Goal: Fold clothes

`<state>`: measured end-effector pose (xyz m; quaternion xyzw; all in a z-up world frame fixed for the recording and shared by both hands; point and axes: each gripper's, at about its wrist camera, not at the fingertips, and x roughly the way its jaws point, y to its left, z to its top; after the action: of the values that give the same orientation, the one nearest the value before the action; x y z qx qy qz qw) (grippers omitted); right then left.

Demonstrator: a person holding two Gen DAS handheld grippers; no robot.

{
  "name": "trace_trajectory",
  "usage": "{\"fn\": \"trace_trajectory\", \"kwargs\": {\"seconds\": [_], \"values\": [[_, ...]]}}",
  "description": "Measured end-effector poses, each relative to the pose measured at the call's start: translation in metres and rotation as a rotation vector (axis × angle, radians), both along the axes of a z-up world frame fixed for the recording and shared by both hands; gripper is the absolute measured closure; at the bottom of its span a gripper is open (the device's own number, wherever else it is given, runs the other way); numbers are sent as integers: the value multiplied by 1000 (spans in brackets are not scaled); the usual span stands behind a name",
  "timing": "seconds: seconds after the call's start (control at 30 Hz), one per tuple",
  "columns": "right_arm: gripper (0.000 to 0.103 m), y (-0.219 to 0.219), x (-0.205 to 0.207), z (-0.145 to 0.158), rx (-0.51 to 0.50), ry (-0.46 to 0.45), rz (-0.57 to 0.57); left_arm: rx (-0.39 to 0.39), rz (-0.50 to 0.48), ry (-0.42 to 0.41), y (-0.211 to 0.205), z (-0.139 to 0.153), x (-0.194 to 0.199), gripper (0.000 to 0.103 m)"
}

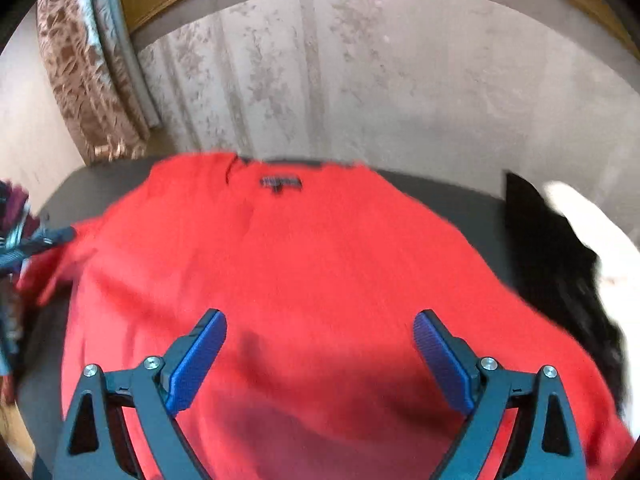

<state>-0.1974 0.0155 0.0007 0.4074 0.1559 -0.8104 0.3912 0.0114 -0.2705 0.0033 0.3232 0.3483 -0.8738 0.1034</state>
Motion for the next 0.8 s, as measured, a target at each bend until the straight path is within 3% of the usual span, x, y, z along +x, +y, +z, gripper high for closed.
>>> {"fn": "trace_trajectory", "kwargs": {"seconds": [0.07,0.27,0.43,0.53,0.57,0.63,0.67,0.73,0.8], "values": [[7,23,11,-3,16,-17,-18,109,-18,38,26,-6,27,79],[5,73,47,-26,23,-75,-56,350,-38,21,93,-40,79,77],[4,87,72,-38,16,-56,-62,433,-62,31,134,-47,86,74],[6,86,82,-37,33,-46,-55,424,-89,16,155,-45,75,70],[12,87,85,-36,40,-38,-58,429,-104,6,162,-47,71,68],[36,96,87,-33,28,-36,-93,431,-113,-12,175,-51,61,67],[57,101,88,-31,18,-38,-115,410,-105,-3,179,-51,59,67],[71,111,88,-28,4,-40,-152,360,-105,-9,189,-49,57,69],[75,120,88,-25,6,-33,-175,317,-103,-36,191,-48,53,91]]}}
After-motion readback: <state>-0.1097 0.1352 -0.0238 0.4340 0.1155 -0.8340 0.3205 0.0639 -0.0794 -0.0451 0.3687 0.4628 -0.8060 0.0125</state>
